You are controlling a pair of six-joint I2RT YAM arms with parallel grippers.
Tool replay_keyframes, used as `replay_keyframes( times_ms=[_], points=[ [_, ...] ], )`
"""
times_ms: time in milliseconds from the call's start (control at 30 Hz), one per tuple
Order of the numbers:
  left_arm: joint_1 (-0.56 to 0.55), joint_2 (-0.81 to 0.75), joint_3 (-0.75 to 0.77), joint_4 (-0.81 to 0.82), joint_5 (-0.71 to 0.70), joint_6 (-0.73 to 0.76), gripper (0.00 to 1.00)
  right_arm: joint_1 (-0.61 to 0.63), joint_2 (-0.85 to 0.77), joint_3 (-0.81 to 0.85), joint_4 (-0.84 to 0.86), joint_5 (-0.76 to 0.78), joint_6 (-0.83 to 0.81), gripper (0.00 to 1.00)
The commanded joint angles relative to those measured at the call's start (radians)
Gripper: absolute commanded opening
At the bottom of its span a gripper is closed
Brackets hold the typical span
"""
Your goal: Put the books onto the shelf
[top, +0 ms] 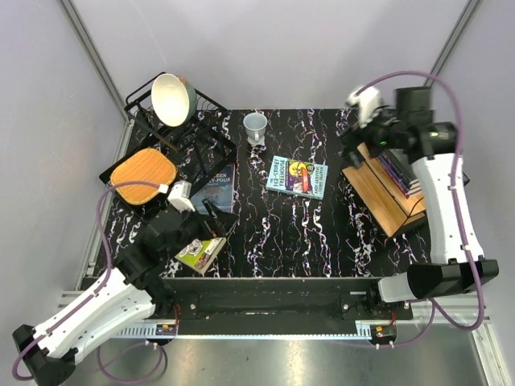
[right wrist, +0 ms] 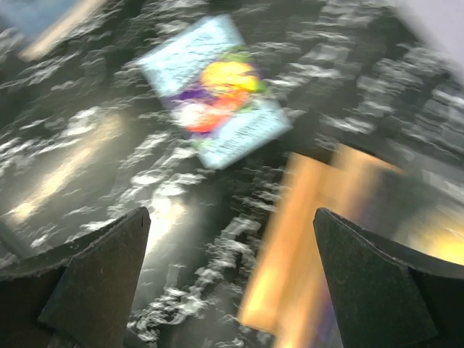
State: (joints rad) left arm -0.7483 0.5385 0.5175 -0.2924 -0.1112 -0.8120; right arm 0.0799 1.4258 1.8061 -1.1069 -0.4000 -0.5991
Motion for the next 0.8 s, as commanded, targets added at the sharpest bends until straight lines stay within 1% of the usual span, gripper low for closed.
replay_keyframes(
  times_ms=[0, 33, 67, 100, 133, 167, 200, 233, 300, 333, 367, 400, 500, 600, 667, 733, 767],
  points=[
    [0.010, 0.073, 0.076, -0.031, 0.048, 0.105, 0.99, 0.178, 0.044, -0.154, 0.135, -0.068, 0.060, 1.00],
    [0.010, 0.098, 0.081, -0.031, 0.051, 0.108, 0.99, 0.191, 0.100, -0.171, 0.165, -0.059, 0.090, 1.00],
    [0.015, 0.107, 0.082, -0.031, 0.059, 0.112, 0.99, 0.210, 0.135, -0.168, 0.194, -0.057, 0.163, 1.00],
    [0.018, 0.120, 0.084, -0.033, 0.062, 0.112, 0.99, 0.213, 0.216, -0.159, 0.237, -0.069, 0.198, 1.00],
    [0.020, 0.127, 0.084, -0.030, 0.067, 0.114, 0.99, 0.213, 0.263, -0.122, 0.251, -0.083, 0.231, 1.00],
    [0.021, 0.138, 0.081, -0.028, 0.068, 0.112, 0.99, 0.213, 0.309, -0.099, 0.265, -0.080, 0.307, 1.00],
    [0.023, 0.141, 0.079, -0.028, 0.070, 0.109, 0.99, 0.213, 0.400, -0.076, 0.298, -0.074, 0.352, 1.00],
    [0.024, 0.144, 0.076, -0.025, 0.068, 0.108, 0.99, 0.213, 0.448, -0.020, 0.303, -0.069, 0.384, 1.00],
    [0.027, 0.147, 0.062, -0.021, 0.068, 0.097, 0.99, 0.212, 0.536, 0.039, 0.335, -0.022, 0.479, 1.00],
    [0.029, 0.150, 0.058, -0.021, 0.068, 0.094, 0.99, 0.213, 0.618, 0.097, 0.344, 0.033, 0.502, 1.00],
    [0.032, 0.150, 0.055, -0.016, 0.070, 0.088, 0.99, 0.213, 0.659, 0.131, 0.351, 0.071, 0.542, 1.00],
    [0.035, 0.152, 0.047, -0.016, 0.071, 0.086, 0.99, 0.212, 0.729, 0.192, 0.352, 0.123, 0.550, 1.00],
    [0.041, 0.159, 0.036, -0.013, 0.080, 0.083, 0.99, 0.213, 0.827, 0.266, 0.387, 0.203, 0.552, 1.00],
    [0.052, 0.169, 0.032, -0.016, 0.088, 0.088, 0.99, 0.212, 0.912, 0.340, 0.389, 0.240, 0.522, 1.00],
    [0.062, 0.179, 0.029, -0.007, 0.102, 0.094, 0.99, 0.210, 0.947, 0.369, 0.380, 0.250, 0.506, 1.00],
    [0.070, 0.193, 0.026, 0.001, 0.105, 0.096, 0.99, 0.212, 0.992, 0.404, 0.357, 0.227, 0.506, 1.00],
    [0.076, 0.199, 0.024, 0.006, 0.132, 0.097, 0.99, 0.212, 0.999, 0.406, 0.334, 0.205, 0.509, 1.00]
  ],
)
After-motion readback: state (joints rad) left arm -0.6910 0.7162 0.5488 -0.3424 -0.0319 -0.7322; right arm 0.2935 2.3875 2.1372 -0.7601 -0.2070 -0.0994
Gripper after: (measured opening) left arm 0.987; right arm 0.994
